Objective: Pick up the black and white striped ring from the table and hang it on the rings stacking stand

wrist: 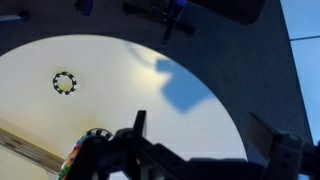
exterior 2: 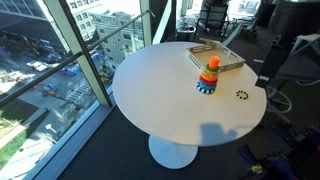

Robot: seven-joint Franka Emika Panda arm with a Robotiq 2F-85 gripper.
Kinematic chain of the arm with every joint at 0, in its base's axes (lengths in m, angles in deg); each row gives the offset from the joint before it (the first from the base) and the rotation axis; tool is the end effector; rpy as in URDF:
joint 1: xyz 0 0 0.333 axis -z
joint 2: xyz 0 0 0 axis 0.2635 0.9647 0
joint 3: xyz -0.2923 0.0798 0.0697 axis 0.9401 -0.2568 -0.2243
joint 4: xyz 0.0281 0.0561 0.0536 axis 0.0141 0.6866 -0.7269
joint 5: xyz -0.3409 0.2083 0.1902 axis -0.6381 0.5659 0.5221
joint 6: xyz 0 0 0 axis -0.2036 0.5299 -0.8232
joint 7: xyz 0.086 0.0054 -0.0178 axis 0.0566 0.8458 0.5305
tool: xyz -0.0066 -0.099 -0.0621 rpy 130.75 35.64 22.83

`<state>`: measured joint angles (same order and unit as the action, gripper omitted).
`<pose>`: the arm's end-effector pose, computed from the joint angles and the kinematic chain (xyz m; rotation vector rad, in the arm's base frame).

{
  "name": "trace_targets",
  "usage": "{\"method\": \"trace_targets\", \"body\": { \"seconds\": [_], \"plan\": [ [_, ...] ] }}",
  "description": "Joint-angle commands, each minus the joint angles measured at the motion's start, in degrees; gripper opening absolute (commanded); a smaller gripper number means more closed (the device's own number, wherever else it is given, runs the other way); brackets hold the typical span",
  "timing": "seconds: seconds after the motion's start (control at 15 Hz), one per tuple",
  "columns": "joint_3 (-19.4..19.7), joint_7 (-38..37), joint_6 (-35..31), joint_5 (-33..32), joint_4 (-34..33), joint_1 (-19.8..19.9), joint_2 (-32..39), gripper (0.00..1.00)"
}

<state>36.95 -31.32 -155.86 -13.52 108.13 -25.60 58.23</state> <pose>0.4342 0.1739 0.3788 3.0515 0.4781 -0.2108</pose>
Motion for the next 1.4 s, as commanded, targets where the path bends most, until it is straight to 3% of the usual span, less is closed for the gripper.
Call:
{"method": "trace_targets", "body": {
  "seconds": [0.0,0.67,1.33],
  "plan": [
    [0.22,-0.07,0.08,-0.08,-0.07,-0.24,0.03,1.0],
    [1.65,-0.94,0.16,-0.49,-1.63,1.28,-0.46,1.0],
    [5.21,-4.74,-5.23,-4.4,-2.28,7.53,0.95,1.0]
  ]
}}
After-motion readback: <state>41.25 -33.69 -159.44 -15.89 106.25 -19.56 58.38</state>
